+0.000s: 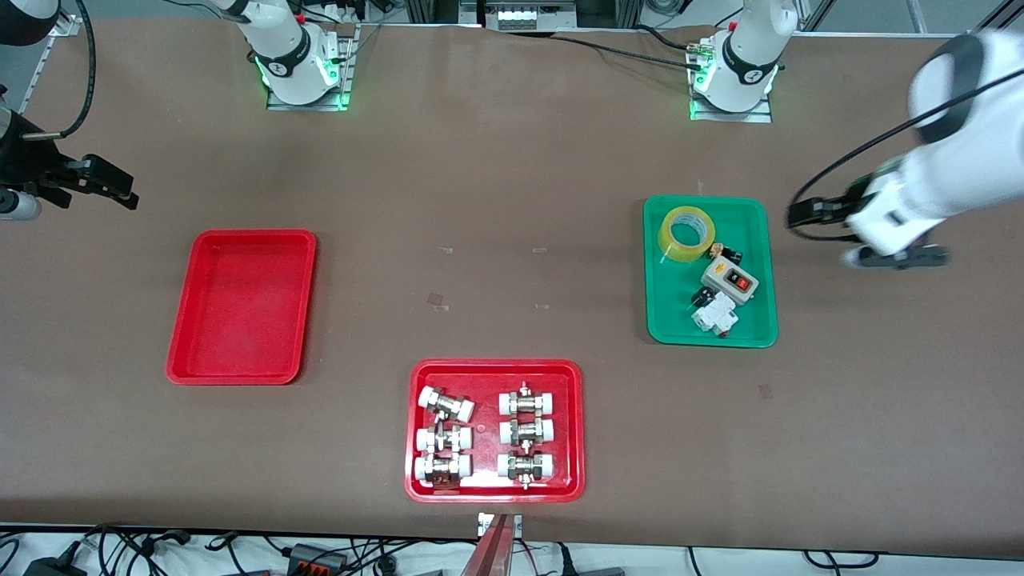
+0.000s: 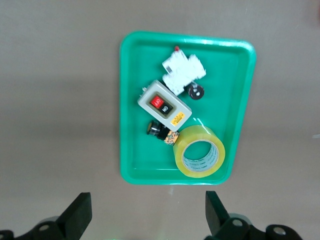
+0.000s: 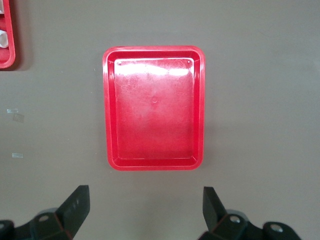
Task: Left arm passes tape to right arm into tray
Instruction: 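Move the left gripper over the yellow tape roll in the green tray, then lower the left gripper and grasp the tape roll by its rim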
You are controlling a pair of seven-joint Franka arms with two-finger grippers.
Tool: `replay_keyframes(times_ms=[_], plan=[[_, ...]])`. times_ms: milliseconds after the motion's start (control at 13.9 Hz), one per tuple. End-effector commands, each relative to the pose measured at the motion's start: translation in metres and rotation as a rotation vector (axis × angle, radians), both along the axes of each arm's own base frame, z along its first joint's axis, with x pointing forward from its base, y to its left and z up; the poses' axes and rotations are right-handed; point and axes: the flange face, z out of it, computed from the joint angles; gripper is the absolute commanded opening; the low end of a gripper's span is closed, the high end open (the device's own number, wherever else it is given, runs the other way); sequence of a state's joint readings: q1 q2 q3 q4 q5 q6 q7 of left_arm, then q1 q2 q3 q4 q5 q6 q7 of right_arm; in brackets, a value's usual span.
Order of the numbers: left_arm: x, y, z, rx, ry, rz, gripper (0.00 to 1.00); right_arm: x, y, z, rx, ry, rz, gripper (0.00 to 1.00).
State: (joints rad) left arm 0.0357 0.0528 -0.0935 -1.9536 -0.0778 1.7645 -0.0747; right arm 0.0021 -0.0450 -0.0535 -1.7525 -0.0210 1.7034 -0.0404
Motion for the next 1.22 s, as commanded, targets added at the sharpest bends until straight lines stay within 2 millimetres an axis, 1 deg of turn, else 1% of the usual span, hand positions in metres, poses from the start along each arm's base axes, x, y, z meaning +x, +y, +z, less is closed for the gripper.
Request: replay_keyframes(times_ms=[0, 72, 288, 360, 504, 576, 648, 720, 792, 936, 1008, 1152], plan=[[-0.023, -0.019, -0.059, 0.000, 0.000, -0.013, 1.00, 0.004, 0.001, 0.003, 0.005, -0.003, -0.002, 1.00], [-0.026, -0.024, -0.083, -0.001, 0.000, -0.019, 1.00, 0.004, 0.001, 0.002, 0.005, -0.003, -0.002, 1.00], [-0.034, -0.034, -0.140, 0.002, 0.010, -0.003, 1.00, 0.005, 0.001, 0.002, 0.005, -0.003, -0.002, 1.00], [-0.036, -0.037, -0.155, 0.005, 0.019, 0.009, 1.00, 0.005, 0.001, 0.002, 0.005, -0.003, -0.002, 1.00], [-0.043, -0.058, -0.179, 0.008, 0.027, 0.022, 1.00, 0.006, 0.000, 0.000, 0.006, 0.000, -0.004, 1.00], [-0.047, -0.061, -0.189, 0.011, 0.039, 0.034, 1.00, 0.006, 0.000, 0.000, 0.005, 0.000, -0.004, 1.00], [-0.049, -0.066, -0.194, 0.009, 0.048, 0.026, 1.00, 0.006, -0.001, 0.000, 0.005, 0.000, -0.005, 1.00], [-0.056, -0.067, -0.200, 0.012, 0.064, 0.020, 1.00, 0.006, -0.001, 0.000, 0.005, 0.002, -0.005, 1.00], [-0.060, -0.066, -0.203, 0.015, 0.073, 0.019, 1.00, 0.006, -0.001, 0.000, 0.006, 0.002, -0.005, 1.00], [-0.070, -0.066, -0.212, 0.020, 0.097, 0.015, 0.93, 0.006, -0.001, 0.000, 0.006, 0.002, -0.005, 1.00], [-0.071, -0.065, -0.213, 0.021, 0.098, 0.015, 0.86, 0.006, -0.001, 0.000, 0.006, 0.002, -0.005, 1.00], [-0.077, -0.064, -0.218, 0.022, 0.098, 0.016, 0.67, 0.006, -0.001, 0.000, 0.006, 0.002, -0.005, 1.00]])
